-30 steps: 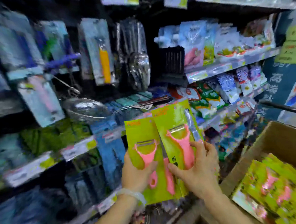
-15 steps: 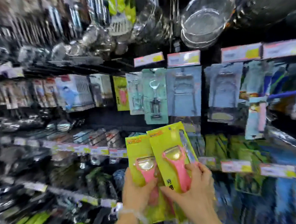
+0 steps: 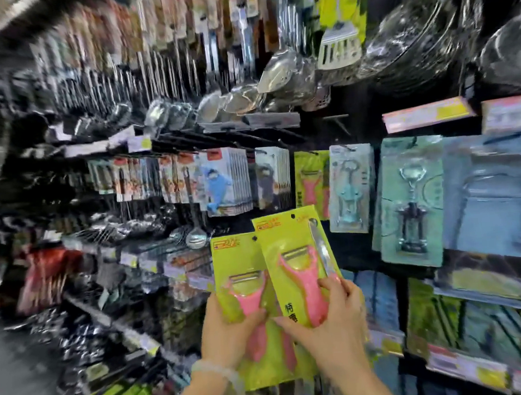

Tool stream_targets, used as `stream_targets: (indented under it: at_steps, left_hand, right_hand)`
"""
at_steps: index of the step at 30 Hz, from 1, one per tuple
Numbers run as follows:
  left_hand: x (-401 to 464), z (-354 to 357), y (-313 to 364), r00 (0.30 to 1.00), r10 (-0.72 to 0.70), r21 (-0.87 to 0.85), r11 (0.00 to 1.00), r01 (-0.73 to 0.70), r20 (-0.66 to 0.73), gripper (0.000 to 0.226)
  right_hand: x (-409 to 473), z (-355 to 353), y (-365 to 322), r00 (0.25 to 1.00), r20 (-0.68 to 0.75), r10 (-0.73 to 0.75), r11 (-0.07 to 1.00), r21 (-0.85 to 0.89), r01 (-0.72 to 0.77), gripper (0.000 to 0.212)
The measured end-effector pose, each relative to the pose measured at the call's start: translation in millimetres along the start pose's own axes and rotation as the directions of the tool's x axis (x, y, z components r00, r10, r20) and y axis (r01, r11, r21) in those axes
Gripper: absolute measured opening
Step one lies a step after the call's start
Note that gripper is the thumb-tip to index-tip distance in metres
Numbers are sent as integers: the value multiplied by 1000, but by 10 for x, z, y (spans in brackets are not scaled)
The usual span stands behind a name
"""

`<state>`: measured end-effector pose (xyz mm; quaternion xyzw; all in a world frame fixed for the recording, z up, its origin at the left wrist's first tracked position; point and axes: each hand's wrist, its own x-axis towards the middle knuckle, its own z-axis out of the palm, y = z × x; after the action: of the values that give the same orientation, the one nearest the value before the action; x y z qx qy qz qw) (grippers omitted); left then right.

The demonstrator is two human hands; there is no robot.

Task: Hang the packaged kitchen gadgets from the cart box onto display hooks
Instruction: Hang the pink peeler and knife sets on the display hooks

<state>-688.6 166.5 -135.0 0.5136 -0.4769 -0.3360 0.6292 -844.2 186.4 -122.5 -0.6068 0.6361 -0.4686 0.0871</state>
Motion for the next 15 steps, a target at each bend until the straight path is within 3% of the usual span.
stream_targets:
  at_steps: [9, 15]
  left_hand:
    - [1070, 172, 58, 994, 64, -51, 997, -59, 91, 51]
    - [1588, 340, 44, 975, 123, -97, 990, -106, 186, 55]
  right_hand:
    - [968, 327, -418, 995, -96, -6, 999, 45, 10, 107]
    - [1384, 385, -550, 976, -218, -12, 999, -37, 4, 101]
